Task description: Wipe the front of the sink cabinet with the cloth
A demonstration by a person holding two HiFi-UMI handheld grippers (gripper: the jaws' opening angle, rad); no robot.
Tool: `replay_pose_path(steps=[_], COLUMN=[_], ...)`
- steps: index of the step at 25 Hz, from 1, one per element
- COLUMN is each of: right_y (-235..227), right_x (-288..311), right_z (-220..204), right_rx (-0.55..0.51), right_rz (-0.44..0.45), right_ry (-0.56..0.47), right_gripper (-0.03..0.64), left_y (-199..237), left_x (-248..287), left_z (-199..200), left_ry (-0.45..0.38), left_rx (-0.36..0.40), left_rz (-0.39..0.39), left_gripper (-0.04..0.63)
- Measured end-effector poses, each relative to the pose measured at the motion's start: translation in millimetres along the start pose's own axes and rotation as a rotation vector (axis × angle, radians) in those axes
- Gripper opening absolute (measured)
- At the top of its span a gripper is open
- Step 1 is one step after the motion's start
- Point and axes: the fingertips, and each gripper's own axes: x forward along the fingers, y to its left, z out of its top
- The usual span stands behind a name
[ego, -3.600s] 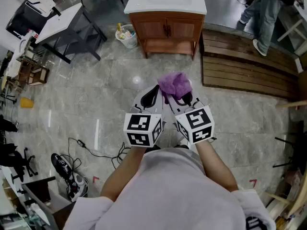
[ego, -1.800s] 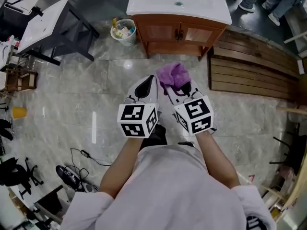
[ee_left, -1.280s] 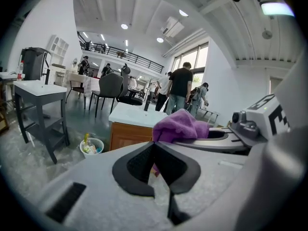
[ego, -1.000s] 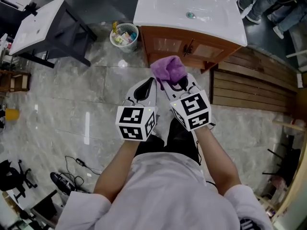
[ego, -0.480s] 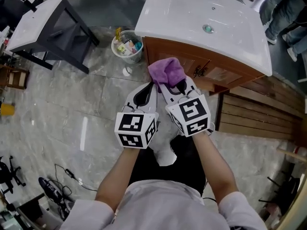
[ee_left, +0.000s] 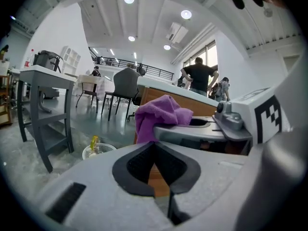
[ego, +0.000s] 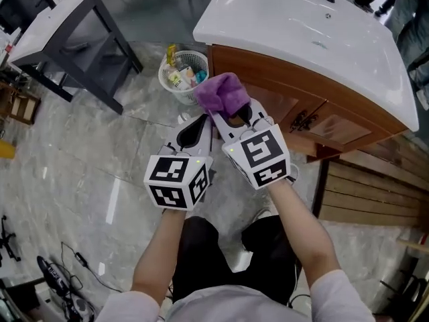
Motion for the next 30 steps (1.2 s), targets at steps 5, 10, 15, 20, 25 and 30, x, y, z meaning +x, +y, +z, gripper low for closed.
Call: replay_pose_path(steps=[5, 10, 15, 20, 25, 30], right_y=[-2, -16, -25, -40, -56, -68], right_x=[32, 45, 41, 20, -2, -24], right_z=[-19, -26, -33, -40, -46, -54], right_rx=[-0.054, -0.103, -0.118, -0.117, -0.108, -0.101], right_rz=[0.010, -0.032, -0.067, -0.121, -0.174, -0.221], right_ry=[-0.035, -0.074, -0.084, -0.081, -0.096, -0.092], right_gripper=[0.067, 0.067, 0.067, 0.067, 0.067, 0.067], left_y=[18, 19, 17, 1, -25, -49], left_x=[15, 27, 34, 43, 57, 66], left_z=[-20, -34, -40, -40, -42, -44], left_ry=[-0.048, -0.078, -0.084, -0.097, -0.093, -0.092], left_rx=[0.022, 0.079, 0.091, 0.091, 0.120, 0.149], left_rz=[-0.016, -0.039, -0.042, -0.090, -0.148, -0.194], left_gripper=[0.005, 0.005, 0.005, 0.005, 0.005, 0.005])
